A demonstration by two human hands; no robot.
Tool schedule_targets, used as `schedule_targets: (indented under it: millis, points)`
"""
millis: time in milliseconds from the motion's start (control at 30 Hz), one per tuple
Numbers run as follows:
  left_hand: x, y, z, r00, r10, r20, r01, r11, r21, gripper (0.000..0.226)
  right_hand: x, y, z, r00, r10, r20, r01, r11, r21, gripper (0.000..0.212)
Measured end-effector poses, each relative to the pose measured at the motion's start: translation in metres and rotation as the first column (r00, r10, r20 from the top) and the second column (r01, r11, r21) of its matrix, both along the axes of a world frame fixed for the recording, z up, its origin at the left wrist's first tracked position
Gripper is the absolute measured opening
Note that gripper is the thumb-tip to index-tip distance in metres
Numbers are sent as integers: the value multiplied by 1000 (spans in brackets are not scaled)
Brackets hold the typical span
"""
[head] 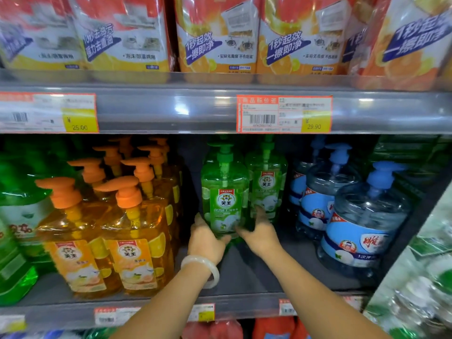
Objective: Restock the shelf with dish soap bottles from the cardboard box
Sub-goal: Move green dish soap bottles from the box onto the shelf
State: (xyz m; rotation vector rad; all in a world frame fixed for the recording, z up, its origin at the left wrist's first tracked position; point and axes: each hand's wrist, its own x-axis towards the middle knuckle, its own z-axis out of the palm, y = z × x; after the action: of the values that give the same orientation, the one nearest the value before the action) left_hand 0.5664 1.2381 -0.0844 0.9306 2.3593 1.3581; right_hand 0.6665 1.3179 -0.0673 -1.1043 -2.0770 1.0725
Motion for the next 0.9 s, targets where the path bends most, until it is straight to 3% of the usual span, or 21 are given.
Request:
schedule_targets:
  millis: [67,167,300,533,900]
  points:
    - [10,-9,-4,998,-29,-52,22,991,-129,67,7,-6,-5,994,17,111,-26,997,77,65]
    - [27,-22,-8,961,-204,-187,148,950,-276,62,21,-19,-9,940,30,341,-87,984,154,71]
    - [44,-32,-11,815,-443,-374,280,865,-416,74,42,-41,-16,841,33,540,-217,935,282,74]
    - [113,-43,-16,620,-676,-399,484,730,-483,69,116,-78,-34,797,-98,595,-133,934,332,68]
    - [279,-49,-37,286,-871,-399,490,491,-720,68,323,-117,-76,596,-328,733,151,942,299,67]
